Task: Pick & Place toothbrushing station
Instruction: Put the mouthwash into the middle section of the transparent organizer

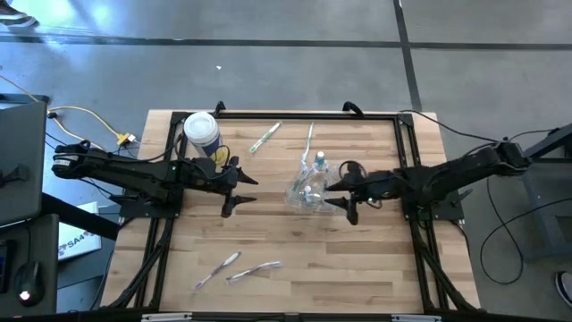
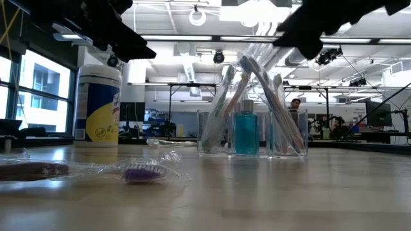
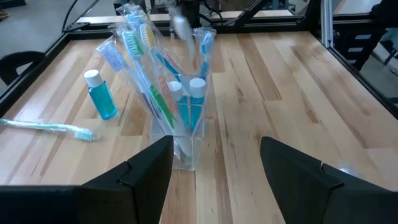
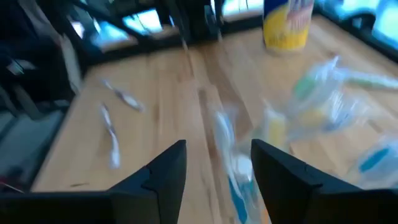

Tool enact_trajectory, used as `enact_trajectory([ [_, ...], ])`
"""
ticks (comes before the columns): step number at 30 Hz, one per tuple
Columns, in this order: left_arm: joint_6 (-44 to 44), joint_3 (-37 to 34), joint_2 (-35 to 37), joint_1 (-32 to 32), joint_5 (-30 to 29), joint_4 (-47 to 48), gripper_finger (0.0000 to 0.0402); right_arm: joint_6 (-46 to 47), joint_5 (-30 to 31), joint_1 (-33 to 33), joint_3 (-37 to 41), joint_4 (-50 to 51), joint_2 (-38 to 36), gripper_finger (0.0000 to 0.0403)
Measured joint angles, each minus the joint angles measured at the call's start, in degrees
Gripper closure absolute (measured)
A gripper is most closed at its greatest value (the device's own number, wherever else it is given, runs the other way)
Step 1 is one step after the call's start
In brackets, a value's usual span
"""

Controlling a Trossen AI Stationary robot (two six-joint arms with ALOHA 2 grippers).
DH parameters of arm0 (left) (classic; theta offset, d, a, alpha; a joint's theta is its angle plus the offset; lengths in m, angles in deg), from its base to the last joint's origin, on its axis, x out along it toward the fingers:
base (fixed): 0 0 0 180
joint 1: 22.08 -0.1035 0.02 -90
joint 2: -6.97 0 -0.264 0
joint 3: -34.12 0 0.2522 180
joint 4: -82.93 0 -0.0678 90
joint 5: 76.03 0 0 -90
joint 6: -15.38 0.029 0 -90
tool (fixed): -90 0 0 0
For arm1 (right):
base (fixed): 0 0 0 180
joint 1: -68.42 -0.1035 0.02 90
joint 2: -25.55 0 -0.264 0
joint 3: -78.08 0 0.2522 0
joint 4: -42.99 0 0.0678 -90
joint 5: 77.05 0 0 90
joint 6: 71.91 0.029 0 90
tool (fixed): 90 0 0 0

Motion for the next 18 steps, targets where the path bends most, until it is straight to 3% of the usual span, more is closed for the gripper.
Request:
enact_trajectory([
  [10,0.01,-0.04,0.0,0.01,-0.07,0.94,0.0162,-7.49,3.8,1.96,0.0,-0.73,-13.24,0.0231],
  [18,0.54,-0.04,0.02,0.0,-0.09,1.79,0.0162,-9.05,9.03,12.63,-2.77,5.99,-14.82,0.0178],
])
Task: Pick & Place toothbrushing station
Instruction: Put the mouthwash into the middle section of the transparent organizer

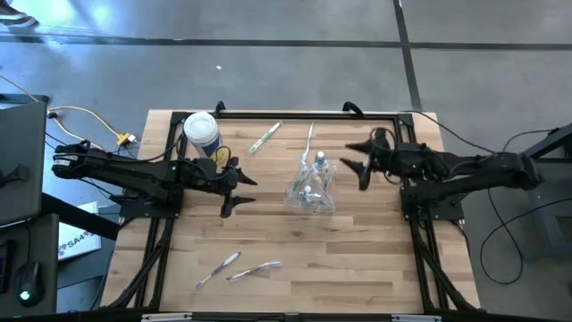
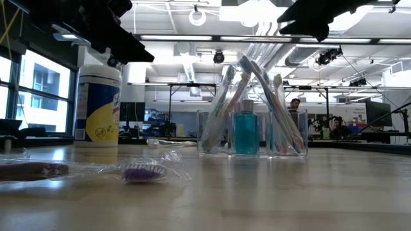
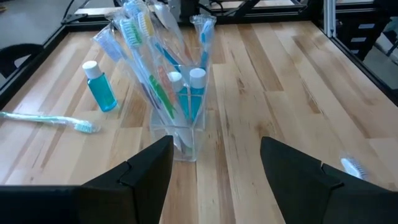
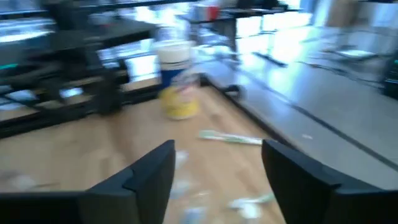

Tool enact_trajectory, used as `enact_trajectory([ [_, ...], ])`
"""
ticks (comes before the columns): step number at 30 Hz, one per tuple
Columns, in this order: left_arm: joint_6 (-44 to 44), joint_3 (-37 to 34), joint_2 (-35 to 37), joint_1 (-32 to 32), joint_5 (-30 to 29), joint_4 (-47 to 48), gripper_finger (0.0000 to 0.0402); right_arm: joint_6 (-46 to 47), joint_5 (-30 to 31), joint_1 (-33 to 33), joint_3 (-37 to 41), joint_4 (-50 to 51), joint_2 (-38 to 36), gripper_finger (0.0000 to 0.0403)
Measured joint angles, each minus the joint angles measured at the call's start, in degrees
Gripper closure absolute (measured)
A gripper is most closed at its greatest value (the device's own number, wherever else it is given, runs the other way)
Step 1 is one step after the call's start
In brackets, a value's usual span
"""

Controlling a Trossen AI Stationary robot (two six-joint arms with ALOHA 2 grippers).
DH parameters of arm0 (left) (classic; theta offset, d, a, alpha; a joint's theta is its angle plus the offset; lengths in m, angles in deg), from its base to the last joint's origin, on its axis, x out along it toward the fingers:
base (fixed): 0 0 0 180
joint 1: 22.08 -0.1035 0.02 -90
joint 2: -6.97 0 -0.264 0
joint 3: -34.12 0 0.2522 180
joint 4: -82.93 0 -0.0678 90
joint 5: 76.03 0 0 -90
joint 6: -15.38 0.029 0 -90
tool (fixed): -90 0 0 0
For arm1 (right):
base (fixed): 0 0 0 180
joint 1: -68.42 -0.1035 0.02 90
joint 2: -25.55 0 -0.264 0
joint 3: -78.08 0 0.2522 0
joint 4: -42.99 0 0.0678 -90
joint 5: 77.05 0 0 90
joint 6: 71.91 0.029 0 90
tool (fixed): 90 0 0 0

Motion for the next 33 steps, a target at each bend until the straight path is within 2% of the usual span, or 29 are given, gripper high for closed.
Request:
enact_trajectory([
  [5,1.21,-0.02,0.33,-0.01,0.0,0.0,0.0162,1.29,-0.9,9.78,-3.39,3.68,3.0,0.0131],
  [10,1.33,-0.02,0.31,0.0,0.0,0.13,0.0162,2.16,-9.63,20.0,-8.28,8.46,8.75,0.0121],
  [16,1.27,-0.02,0.31,0.01,0.0,2.02,0.0162,3.37,-24.58,28.96,-15.77,12.6,19.05,0.0131],
  [21,1.13,-0.02,0.28,0.01,0.0,3.98,0.0162,1.75,-29.78,31.97,-22.24,18.95,27.72,0.0129],
  [27,0.11,-0.02,0.3,0.01,0.09,5.87,0.0162,0.14,-30.41,31.72,-27.56,24.92,35.18,0.013],
  [33,0.11,-0.02,0.28,0.0,0.09,6.55,0.0162,-0.07,-31.09,31.68,-29.91,28.33,39.27,0.0132],
])
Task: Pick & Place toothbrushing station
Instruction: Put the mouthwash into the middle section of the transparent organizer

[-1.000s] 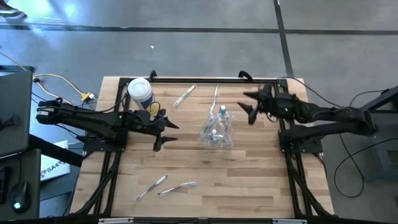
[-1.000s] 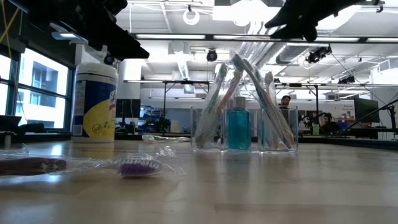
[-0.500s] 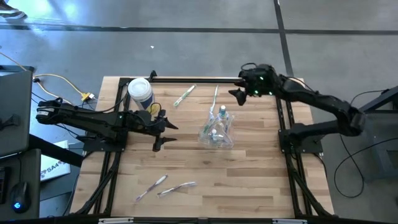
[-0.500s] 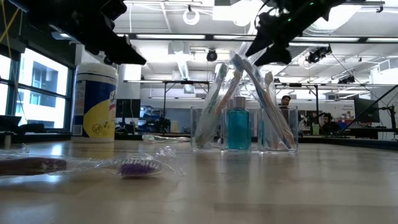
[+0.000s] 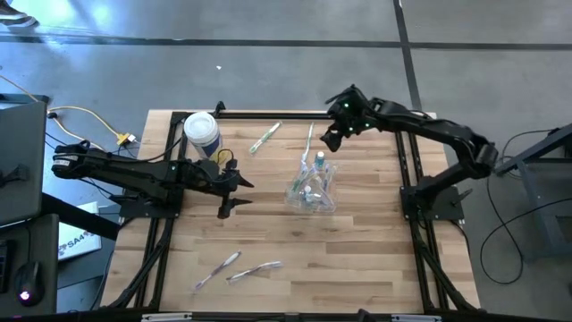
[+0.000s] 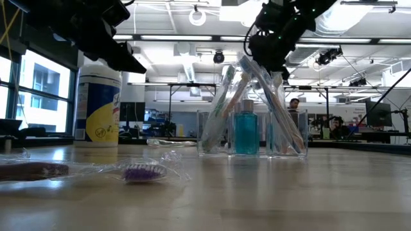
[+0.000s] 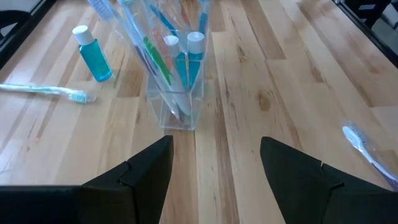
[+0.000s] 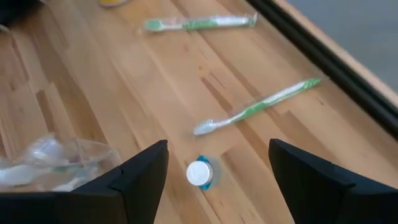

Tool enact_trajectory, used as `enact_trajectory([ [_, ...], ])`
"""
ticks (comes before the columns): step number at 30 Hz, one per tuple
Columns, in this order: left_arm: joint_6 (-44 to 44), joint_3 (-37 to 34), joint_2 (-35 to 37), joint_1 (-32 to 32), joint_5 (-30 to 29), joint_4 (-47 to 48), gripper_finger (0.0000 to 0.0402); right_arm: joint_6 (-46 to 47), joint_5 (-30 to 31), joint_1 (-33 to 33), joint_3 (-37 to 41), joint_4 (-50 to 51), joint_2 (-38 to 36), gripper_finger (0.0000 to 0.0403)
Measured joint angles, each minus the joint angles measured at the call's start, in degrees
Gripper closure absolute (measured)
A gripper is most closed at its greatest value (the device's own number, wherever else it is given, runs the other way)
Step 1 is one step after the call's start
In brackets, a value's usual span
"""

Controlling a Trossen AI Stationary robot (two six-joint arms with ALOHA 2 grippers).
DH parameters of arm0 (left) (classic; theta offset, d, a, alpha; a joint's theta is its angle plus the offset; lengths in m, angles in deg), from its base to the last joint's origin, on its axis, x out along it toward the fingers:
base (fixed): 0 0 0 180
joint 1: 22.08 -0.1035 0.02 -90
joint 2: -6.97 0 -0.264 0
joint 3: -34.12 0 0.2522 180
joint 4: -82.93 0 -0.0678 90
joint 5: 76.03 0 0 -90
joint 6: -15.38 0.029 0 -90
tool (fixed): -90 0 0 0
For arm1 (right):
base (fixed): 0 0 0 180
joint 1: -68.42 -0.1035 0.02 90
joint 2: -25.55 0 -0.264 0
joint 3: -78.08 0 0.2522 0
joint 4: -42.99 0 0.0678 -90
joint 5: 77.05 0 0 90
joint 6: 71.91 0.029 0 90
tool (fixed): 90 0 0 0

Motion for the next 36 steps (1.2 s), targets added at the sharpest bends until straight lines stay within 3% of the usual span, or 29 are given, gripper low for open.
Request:
enact_trajectory([
  [17,-0.42,0.0,0.0,0.01,0.0,0.71,0.0162,-0.97,0.32,-4.28,-0.21,1.69,8.33,0.0133],
  [24,-0.56,0.0,0.0,0.02,0.02,0.7,0.0162,-1.09,4.66,-6.08,-0.21,1.67,8.39,0.0133],
  [36,-2.18,0.02,0.0,0.0,0.67,1.14,0.0162,0.11,4.68,-6.03,-0.19,3.07,8.4,0.0133],
])
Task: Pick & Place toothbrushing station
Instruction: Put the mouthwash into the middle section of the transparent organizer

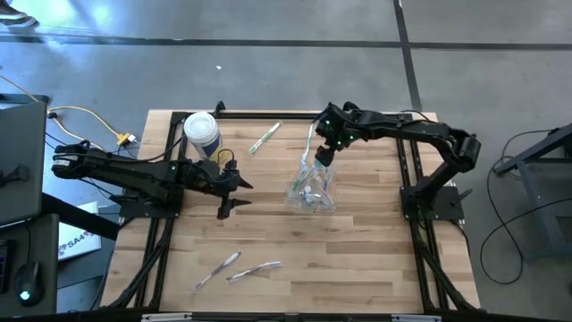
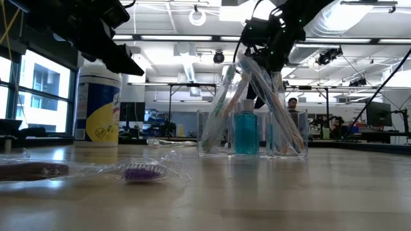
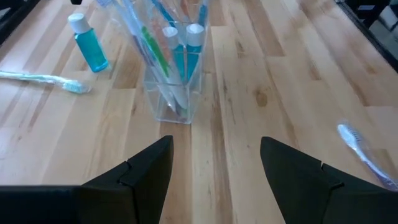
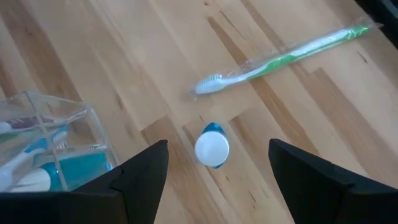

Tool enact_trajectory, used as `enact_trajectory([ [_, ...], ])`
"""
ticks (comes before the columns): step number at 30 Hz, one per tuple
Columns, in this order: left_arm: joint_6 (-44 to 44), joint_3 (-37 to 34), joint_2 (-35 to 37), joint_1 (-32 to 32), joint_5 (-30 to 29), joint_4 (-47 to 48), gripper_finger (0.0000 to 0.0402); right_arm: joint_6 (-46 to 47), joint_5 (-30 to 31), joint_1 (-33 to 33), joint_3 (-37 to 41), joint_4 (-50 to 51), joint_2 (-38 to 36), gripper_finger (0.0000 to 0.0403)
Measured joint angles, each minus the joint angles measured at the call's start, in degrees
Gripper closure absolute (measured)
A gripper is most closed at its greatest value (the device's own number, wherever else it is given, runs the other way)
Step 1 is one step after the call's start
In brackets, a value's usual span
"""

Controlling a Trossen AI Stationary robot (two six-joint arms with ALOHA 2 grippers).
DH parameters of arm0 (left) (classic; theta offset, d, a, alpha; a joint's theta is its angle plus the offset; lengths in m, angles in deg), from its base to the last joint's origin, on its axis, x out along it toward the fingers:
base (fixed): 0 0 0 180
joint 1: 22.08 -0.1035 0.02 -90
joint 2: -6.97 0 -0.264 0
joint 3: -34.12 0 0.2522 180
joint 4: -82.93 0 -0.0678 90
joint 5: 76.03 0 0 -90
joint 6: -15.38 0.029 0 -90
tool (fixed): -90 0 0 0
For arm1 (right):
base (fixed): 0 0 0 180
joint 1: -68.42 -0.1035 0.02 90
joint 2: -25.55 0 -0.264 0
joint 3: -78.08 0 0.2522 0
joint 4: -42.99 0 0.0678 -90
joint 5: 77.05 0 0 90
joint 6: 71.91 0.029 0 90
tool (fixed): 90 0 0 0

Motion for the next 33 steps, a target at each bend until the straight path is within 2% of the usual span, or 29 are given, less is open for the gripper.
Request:
enact_trajectory([
  [12,-1.29,0.02,-0.01,0.0,0.8,-0.05,0.0162,3.38,0.18,-1.27,0.17,0.99,1.99,0.0133],
  [20,-1.32,0.02,0.0,0.01,0.84,-0.06,0.0162,6.41,4.12,-2.66,0.09,-0.15,2.64,0.0133],
  [33,-1.34,0.02,0.0,0.01,0.86,-0.05,0.0162,6.43,2.6,-2.64,0.07,0.15,0.88,0.0133],
])
